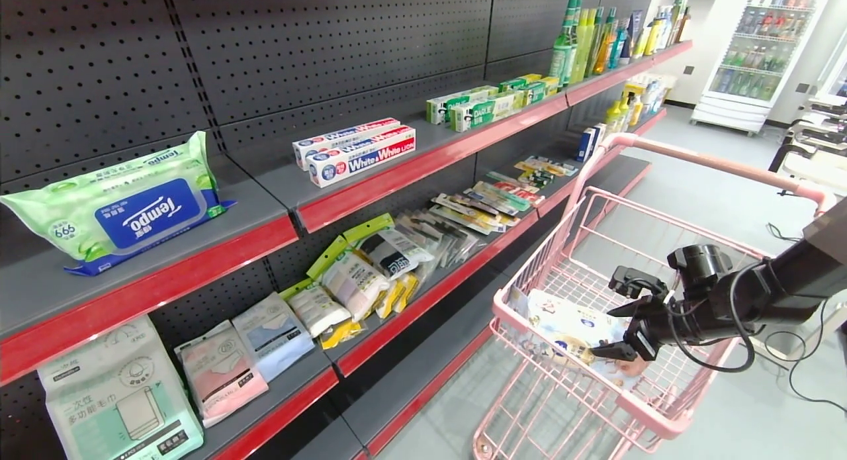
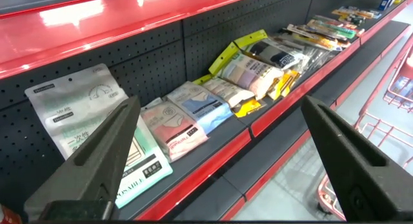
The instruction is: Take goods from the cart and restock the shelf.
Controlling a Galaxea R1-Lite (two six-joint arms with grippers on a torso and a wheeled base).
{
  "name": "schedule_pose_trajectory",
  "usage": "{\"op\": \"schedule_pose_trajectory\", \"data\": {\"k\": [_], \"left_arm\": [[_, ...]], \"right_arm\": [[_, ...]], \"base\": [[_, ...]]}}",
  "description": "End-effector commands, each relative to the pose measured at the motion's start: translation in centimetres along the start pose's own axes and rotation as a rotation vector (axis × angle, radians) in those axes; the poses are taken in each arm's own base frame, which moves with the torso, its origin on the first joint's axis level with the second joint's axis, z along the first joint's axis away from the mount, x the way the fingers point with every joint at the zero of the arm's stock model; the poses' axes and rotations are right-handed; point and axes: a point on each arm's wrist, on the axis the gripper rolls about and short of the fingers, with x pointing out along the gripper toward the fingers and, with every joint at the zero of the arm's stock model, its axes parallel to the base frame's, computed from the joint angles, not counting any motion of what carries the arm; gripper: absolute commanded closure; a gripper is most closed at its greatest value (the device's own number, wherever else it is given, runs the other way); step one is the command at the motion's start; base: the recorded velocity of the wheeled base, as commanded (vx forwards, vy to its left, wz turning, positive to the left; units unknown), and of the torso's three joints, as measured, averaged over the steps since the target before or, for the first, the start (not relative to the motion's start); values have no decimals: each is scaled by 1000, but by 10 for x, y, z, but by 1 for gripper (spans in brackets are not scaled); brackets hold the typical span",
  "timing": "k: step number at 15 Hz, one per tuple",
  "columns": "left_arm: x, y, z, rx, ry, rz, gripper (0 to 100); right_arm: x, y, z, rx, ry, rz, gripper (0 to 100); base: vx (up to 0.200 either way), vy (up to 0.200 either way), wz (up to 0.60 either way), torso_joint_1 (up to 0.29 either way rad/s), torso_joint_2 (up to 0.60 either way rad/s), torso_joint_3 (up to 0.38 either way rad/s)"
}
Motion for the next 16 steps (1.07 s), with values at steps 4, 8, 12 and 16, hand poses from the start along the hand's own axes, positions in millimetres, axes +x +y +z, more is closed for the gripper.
{"op": "schedule_pose_trajectory", "data": {"k": [4,8,12,16], "left_arm": [[0,0,0,0,1,1,0],[0,0,0,0,1,1,0],[0,0,0,0,1,1,0],[0,0,0,0,1,1,0]], "right_arm": [[19,-4,-3,-29,14,20,0],[24,-4,0,-48,46,-4,0],[33,3,9,-74,50,10,0],[40,7,1,-57,77,30,0]], "base": [[0,0,0,0,0,0],[0,0,0,0,0,0],[0,0,0,0,0,0],[0,0,0,0,0,0]]}}
